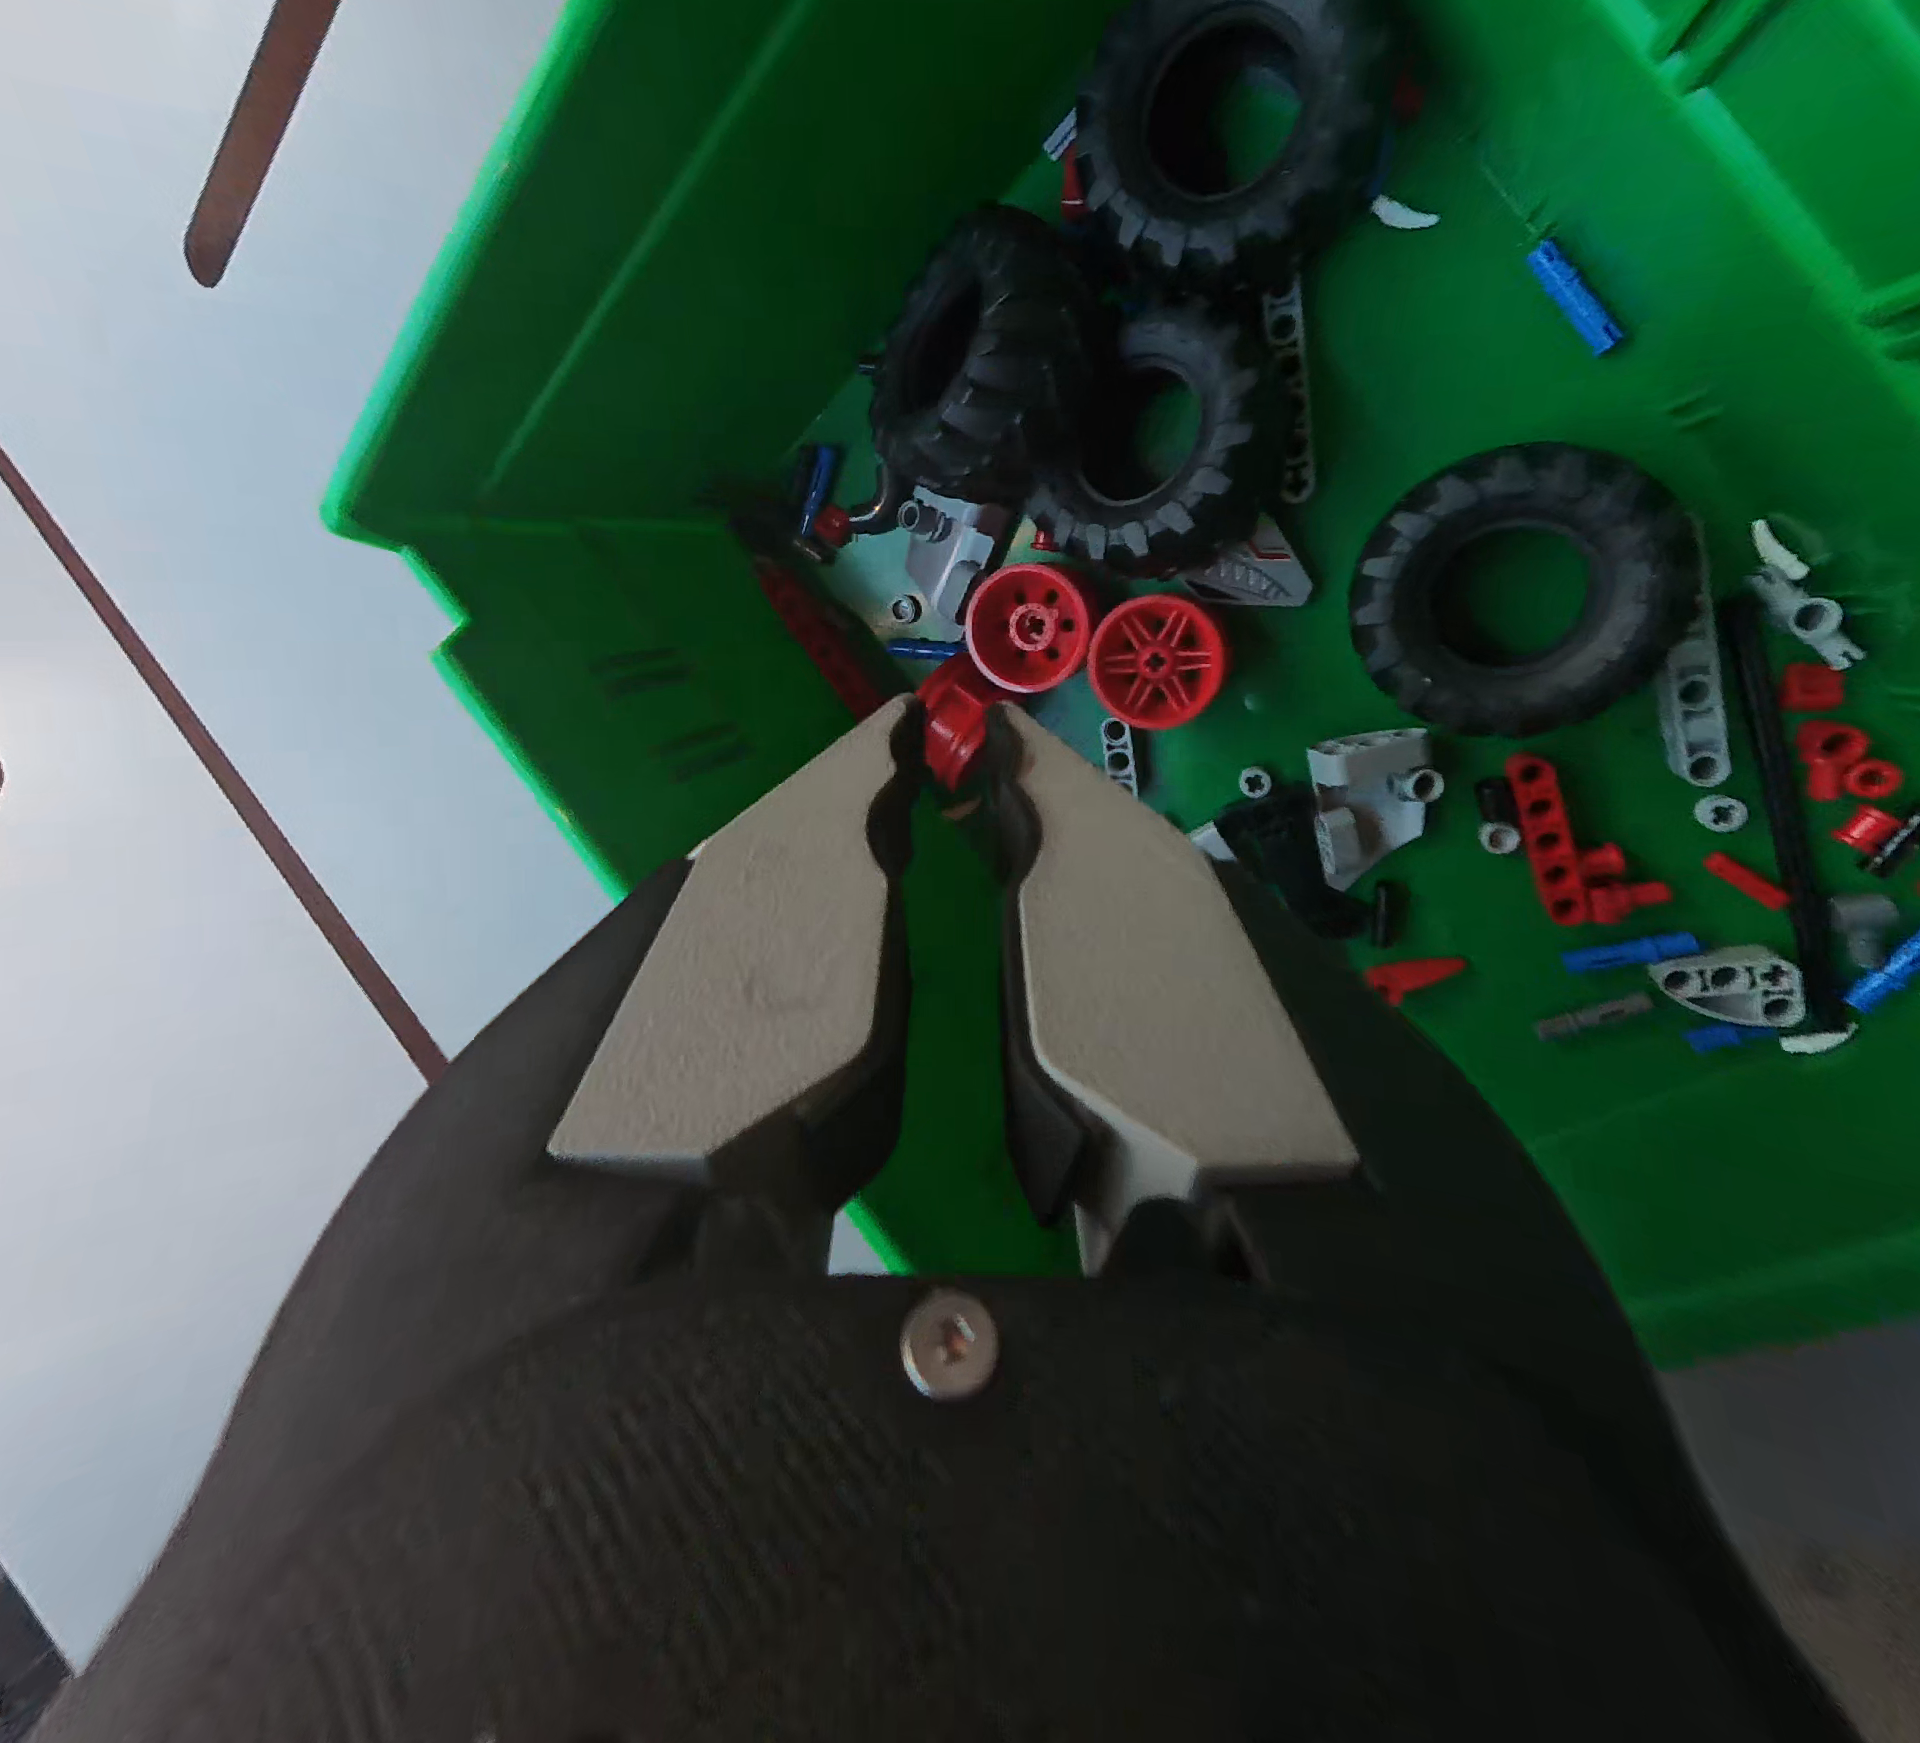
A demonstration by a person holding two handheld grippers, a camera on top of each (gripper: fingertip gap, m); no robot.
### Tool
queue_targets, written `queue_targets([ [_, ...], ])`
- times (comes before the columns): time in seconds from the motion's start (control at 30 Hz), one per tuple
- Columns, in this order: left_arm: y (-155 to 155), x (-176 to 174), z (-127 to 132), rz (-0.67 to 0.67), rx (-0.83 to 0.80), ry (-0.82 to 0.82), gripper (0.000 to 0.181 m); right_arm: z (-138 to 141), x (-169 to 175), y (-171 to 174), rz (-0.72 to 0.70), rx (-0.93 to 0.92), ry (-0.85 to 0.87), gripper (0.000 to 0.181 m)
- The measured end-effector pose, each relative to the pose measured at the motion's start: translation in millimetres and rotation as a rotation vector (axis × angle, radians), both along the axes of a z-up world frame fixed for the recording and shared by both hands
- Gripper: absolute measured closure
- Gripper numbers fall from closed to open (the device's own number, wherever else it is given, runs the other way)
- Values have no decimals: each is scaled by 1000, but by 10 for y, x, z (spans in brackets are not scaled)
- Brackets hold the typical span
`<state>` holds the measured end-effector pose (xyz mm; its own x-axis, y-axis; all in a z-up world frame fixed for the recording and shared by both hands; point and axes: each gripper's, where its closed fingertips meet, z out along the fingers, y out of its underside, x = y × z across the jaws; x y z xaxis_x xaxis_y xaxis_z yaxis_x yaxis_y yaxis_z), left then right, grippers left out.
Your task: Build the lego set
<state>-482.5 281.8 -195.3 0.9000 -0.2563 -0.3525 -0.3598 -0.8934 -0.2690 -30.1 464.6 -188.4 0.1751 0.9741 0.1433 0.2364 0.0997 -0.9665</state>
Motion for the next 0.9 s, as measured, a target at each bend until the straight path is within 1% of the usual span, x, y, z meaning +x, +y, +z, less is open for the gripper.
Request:
queue_targets([
  [0.03, 2, 0, -9, -3, 5, -7, 173, 7, -5, -13, 10, -5, 5, 158],
  [0.1, 21, -63, 20, 12, 32, 8, 172, 16, -12, -37, 25, -12, 14, 156],
  [0.17, 69, -83, 85, 26, 78, -24, 168, 21, -13, -47, 29, -13, 17, 157],
  [0.27, 222, 26, 180, 7, 154, -124, 162, 21, -14, -48, 31, -16, 18, 156],
  [0.33, 333, 83, 214, -12, 174, -147, 160, 23, -16, -48, 31, -17, 19, 157],
  [0.4, 485, 205, 224, -68, 187, -167, 158, 30, -20, -50, 32, -16, 23, 157],
  [0.43, 557, 315, 203, -110, 179, -197, 156, 31, -22, -52, 33, -15, 23, 157],
  [0.5, 688, 482, 117, -149, 138, -247, 154, 29, -24, -52, 29, -10, 22, 157],
  [0.6, 793, 562, -104, -174, 35, -248, 138, 34, -19, -47, 21, -3, 24, 156],
  [0.7, 714, 345, -419, -124, -114, -126, 126, 37, -17, -44, 19, -4, 26, 156],
  [0.77, 569, 255, -554, -80, -194, -117, 128, 40, -16, -45, 20, -6, 27, 157],
  [0.83, 412, 181, -549, -36, -251, -111, 136, 40, -17, -46, 20, -6, 28, 156],
  [0.9, 265, -37, -495, -8, -292, 27, 146, 41, -17, -49, 21, -5, 27, 156],
])
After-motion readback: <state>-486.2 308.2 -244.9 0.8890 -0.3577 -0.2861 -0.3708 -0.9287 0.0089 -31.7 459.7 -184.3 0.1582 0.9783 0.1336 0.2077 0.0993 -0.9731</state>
